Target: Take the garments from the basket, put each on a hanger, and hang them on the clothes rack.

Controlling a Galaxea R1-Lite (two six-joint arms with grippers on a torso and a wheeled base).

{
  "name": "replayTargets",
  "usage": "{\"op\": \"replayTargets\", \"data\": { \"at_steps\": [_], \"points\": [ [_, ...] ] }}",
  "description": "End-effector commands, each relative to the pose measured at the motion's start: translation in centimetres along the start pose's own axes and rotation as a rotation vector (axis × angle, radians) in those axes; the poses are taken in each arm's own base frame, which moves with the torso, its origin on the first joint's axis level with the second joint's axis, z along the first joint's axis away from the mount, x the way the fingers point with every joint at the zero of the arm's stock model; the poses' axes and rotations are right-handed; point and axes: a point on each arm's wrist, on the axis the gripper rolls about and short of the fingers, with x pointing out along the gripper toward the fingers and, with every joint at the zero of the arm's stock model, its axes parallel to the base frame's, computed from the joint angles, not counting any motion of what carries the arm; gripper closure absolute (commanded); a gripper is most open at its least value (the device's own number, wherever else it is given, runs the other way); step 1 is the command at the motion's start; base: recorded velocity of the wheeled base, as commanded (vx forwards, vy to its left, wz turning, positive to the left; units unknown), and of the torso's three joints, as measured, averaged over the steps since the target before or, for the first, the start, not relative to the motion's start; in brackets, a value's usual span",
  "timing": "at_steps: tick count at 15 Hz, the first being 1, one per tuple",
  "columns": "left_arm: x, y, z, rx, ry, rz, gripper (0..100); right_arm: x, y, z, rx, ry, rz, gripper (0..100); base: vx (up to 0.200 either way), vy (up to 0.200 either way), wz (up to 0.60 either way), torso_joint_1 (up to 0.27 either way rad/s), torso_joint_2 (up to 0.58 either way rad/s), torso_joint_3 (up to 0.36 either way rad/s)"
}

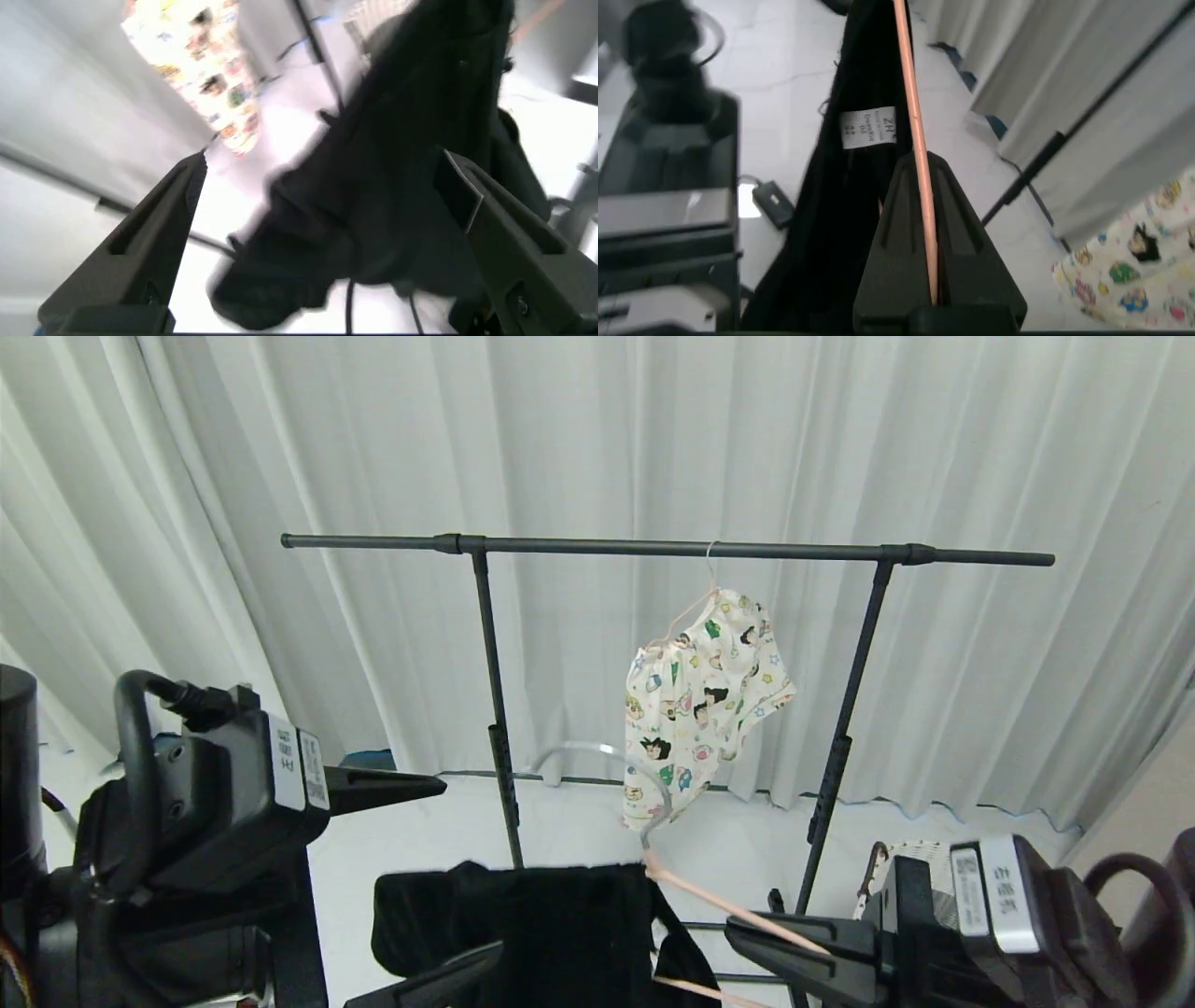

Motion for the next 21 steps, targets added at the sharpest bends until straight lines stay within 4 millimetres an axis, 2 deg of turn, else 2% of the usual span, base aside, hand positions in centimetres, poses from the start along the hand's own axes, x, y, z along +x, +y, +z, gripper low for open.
{"op": "replayTargets", "data": {
  "at_steps": [1, 5, 9, 13, 14, 21],
  "points": [
    [-0.2, -0.6, -0.6, 0.014, -0.001, -0.034, 0, -1.3, 0.6, -0.4, -0.051, -0.001, 0.063, 100, 0.000, 0.000, 0.00, 0.000, 0.00, 0.000],
    [0.2, -3.6, -1.7, 0.065, 0.001, -0.197, 0, -1.1, 0.9, -0.6, -0.067, 0.003, 0.089, 100, 0.000, 0.000, 0.00, 0.000, 0.00, 0.000],
    [1.9, -3.5, -1.8, 0.048, 0.052, -0.233, 0, -1.1, 1.1, -0.5, -0.071, -0.003, 0.097, 100, 0.000, 0.000, 0.00, 0.000, 0.00, 0.000],
    [4.6, -2.8, -1.5, 0.041, 0.046, -0.226, 0, -1.0, 1.5, -0.2, -0.078, -0.014, 0.114, 100, 0.000, 0.000, 0.00, 0.000, 0.00, 0.000],
    [4.8, -2.7, -1.4, 0.036, 0.038, -0.221, 100, -1.0, 1.6, -0.2, -0.082, -0.016, 0.119, 100, 0.000, 0.000, 0.00, 0.000, 0.00, 0.000],
    [5.0, -2.8, -1.7, 0.024, 0.051, -0.225, 100, -1.1, 1.6, -0.4, -0.083, -0.009, 0.121, 100, 0.000, 0.000, 0.00, 0.000, 0.00, 0.000]
  ]
}}
